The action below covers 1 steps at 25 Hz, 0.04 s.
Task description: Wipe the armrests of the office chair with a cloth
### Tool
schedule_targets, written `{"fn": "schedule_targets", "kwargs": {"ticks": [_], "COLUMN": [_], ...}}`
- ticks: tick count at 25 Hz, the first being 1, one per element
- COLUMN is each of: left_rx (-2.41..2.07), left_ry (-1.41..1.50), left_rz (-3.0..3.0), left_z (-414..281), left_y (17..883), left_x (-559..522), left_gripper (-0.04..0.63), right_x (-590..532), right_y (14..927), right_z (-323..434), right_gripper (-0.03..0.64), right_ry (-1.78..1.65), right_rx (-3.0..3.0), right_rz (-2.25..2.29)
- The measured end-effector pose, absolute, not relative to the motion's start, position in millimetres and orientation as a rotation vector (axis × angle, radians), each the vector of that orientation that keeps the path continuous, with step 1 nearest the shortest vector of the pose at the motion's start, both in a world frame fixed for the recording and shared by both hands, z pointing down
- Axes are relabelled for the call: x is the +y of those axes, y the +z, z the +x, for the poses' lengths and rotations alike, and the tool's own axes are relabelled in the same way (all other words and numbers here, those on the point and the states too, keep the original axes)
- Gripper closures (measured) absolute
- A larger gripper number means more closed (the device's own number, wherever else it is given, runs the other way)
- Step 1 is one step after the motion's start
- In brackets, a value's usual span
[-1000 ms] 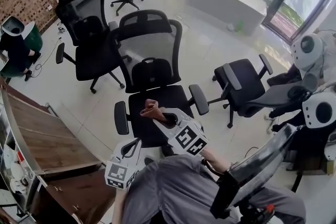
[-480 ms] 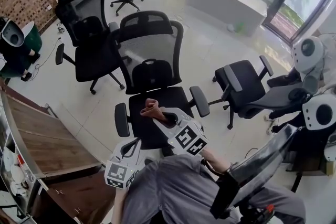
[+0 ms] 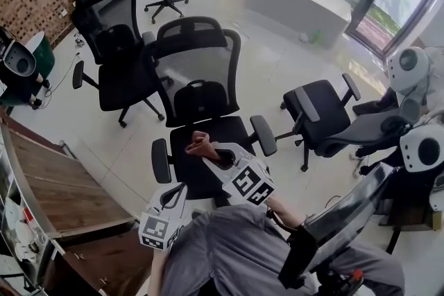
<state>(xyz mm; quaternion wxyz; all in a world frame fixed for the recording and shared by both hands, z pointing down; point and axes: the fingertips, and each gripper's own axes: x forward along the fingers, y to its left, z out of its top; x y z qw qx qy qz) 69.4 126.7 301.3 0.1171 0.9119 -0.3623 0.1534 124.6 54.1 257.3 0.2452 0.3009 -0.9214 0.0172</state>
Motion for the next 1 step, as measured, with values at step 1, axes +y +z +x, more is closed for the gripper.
{"fn": "schedule_targets", "kwargs": {"ticks": [1], "left_rx": [-1.06], "left_ry": [0.45], "left_rz": [2.669], "left_z": [69.7], "left_y": [301.6], "left_x": [126.7], "left_gripper": [0.58], "right_x": [53.9], "right_y": [256.8], "right_z": [125.5], "right_gripper": [0.558], "right_ry": [0.042], "right_rx": [-2.511], "right_rz": [0.821]}}
